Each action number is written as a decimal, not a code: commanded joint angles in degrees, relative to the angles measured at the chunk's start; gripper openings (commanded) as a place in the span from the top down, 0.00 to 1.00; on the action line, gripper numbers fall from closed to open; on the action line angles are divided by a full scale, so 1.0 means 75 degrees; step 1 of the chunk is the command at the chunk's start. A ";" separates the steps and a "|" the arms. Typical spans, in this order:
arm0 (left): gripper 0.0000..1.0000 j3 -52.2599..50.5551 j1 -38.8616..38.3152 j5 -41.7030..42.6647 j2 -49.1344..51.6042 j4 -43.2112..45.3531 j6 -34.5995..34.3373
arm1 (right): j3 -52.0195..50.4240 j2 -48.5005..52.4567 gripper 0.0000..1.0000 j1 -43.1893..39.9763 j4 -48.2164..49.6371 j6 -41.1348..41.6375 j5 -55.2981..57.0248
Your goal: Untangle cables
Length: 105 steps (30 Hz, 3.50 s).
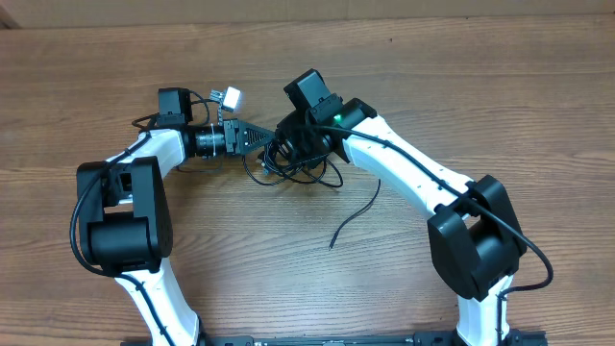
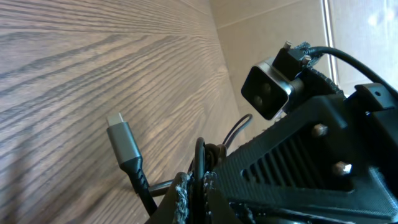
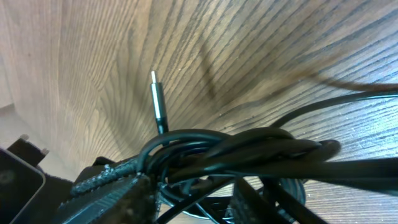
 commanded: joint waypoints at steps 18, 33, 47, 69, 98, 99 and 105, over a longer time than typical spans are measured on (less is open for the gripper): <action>0.96 0.0012 -0.0032 0.0525 0.0038 0.0035 0.0143 | -0.0047 0.0239 0.70 -0.0064 0.0108 0.0172 0.1052; 0.96 0.0012 -0.0029 0.0670 0.0038 0.0041 0.0143 | -0.0047 0.0274 0.91 -0.0058 -0.0087 0.0105 0.1221; 0.96 0.0009 -0.0029 -0.2404 0.0038 -0.0478 -0.1786 | -0.0029 0.0256 0.96 -0.0076 -0.0353 -0.1909 0.1256; 0.96 0.0009 -0.0026 -0.2495 0.0038 -0.0592 -0.1801 | -0.0032 -0.0828 0.74 -0.0501 -0.0219 -0.2696 0.1064; 0.96 0.0009 -0.0391 -0.0219 0.0038 0.0090 -0.0481 | -0.0038 0.0300 0.66 -0.0044 -0.0169 -0.1000 0.0420; 0.96 0.0009 -0.0391 -0.0221 0.0038 0.0090 -0.0484 | -0.0038 0.0300 0.66 -0.0047 -0.0163 -0.0997 0.0472; 0.96 0.0009 -0.0391 -0.0219 0.0038 0.0090 -0.0481 | -0.0038 0.0300 0.66 -0.0131 -0.0157 -0.0997 0.0612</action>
